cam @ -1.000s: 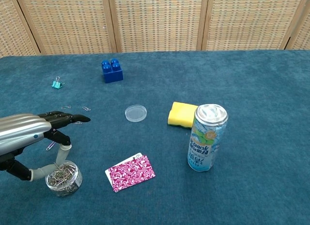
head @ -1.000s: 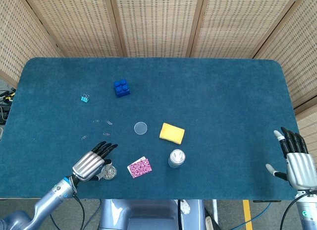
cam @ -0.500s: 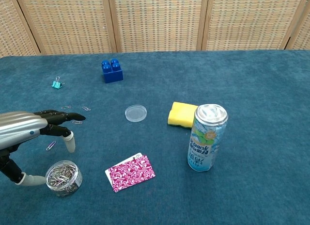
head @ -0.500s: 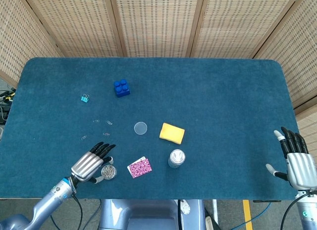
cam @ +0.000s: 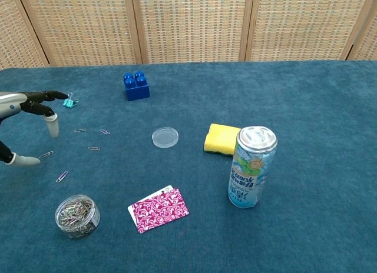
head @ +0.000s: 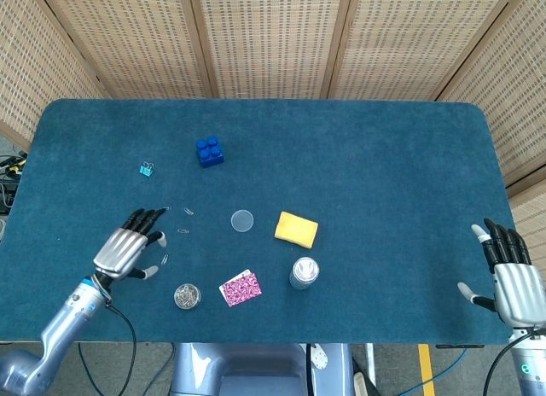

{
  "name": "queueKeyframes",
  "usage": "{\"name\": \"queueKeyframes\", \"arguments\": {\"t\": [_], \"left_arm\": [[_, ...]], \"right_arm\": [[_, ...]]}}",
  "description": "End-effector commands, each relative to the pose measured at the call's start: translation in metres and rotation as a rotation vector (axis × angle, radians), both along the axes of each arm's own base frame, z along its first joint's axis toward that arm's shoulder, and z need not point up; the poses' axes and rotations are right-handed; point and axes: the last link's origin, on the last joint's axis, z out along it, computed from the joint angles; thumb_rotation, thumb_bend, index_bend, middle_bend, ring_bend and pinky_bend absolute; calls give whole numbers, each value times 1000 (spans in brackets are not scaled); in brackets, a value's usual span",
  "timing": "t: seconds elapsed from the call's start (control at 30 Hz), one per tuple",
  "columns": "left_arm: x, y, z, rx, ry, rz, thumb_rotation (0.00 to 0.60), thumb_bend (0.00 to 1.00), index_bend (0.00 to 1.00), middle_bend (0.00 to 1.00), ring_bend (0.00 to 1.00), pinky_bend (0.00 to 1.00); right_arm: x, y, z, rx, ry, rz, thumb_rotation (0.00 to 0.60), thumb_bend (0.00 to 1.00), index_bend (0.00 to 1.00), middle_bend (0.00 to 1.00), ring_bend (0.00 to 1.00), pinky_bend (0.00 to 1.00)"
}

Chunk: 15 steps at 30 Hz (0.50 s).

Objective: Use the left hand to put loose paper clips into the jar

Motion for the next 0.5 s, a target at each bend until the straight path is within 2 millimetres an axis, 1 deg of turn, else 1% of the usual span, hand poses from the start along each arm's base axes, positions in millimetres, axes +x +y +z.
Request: {"name": "queueKeyframes", "arguments": {"t": [0.03, 0.17, 0.3, 0.5], "left_arm": [[-20, 30, -4, 49, -18, 99, 600, 237, 460, 0, 0, 0], [-20, 44, -12, 69, -24, 106, 600, 264, 485, 0, 0, 0], [-10, 58, -28, 70, -26, 99, 600, 285, 497, 0, 0, 0], [-1, 67, -44, 59, -9, 99, 600, 316, 508, 0, 0, 0]], "right_arm": [[0, 0, -1, 2, 4, -1, 600, 0, 63, 0, 0, 0], [1, -1, -3, 6, 7, -1, 600, 0, 63, 0, 0, 0], [1, -2, -4, 9, 11, -4, 600, 0, 63, 0, 0, 0], [-1, -3, -4, 7, 11, -11, 600, 0, 63, 0, 0, 0]]}}
